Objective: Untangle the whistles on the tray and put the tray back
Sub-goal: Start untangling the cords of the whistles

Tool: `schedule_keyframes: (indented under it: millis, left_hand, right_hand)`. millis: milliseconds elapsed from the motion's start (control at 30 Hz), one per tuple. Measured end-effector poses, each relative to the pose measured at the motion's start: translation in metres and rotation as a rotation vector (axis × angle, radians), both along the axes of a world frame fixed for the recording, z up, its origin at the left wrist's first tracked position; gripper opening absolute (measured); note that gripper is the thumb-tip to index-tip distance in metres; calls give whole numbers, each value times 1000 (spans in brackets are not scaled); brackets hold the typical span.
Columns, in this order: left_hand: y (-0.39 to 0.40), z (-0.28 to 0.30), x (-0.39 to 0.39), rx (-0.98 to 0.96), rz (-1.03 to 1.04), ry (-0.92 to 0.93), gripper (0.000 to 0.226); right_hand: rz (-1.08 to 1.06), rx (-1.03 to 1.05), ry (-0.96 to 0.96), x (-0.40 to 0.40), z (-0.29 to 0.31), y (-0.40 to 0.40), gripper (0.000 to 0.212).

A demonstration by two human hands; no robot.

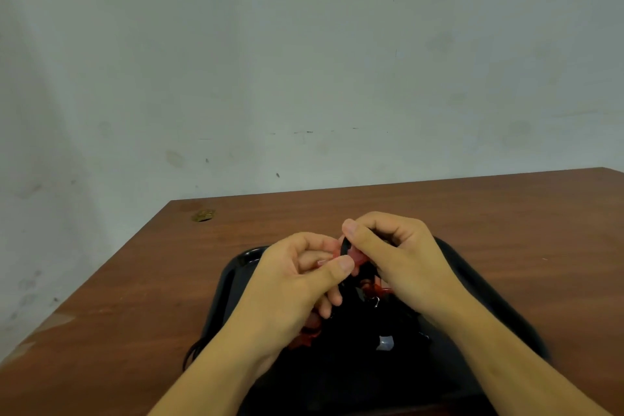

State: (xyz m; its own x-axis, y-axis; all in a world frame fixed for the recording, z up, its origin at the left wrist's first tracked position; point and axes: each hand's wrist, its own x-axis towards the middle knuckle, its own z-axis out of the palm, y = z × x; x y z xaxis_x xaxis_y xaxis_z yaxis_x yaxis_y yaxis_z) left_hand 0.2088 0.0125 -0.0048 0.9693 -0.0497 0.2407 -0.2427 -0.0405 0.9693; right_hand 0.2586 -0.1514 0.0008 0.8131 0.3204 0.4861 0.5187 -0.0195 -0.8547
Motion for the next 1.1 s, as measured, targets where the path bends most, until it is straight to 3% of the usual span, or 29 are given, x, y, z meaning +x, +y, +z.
schedule_keyframes:
  millis: [200, 367, 633, 767, 933, 1100]
  left_hand:
    - [0, 0, -4, 77, -54, -9, 11]
    - [-5, 1, -2, 48, -118, -35, 26]
    - [-12, -5, 4, -56, -66, -111, 32]
    - [-11, -3, 1, -121, -120, -131, 25]
    - [-13, -2, 1, -180, -58, -149, 23]
    - [-11, 0, 4, -291, 76, -139, 31]
  right_hand:
    - [33, 36, 48, -1, -1, -1, 27]
    - [146, 125, 403, 0, 5, -5, 32]
    - [280, 300, 690, 4, 1, -4, 31]
    - [264, 214, 606, 3, -1, -3, 37]
    - [46, 105, 403, -2, -5, 9, 30]
    - [-76, 5, -6, -5, -6, 14, 34]
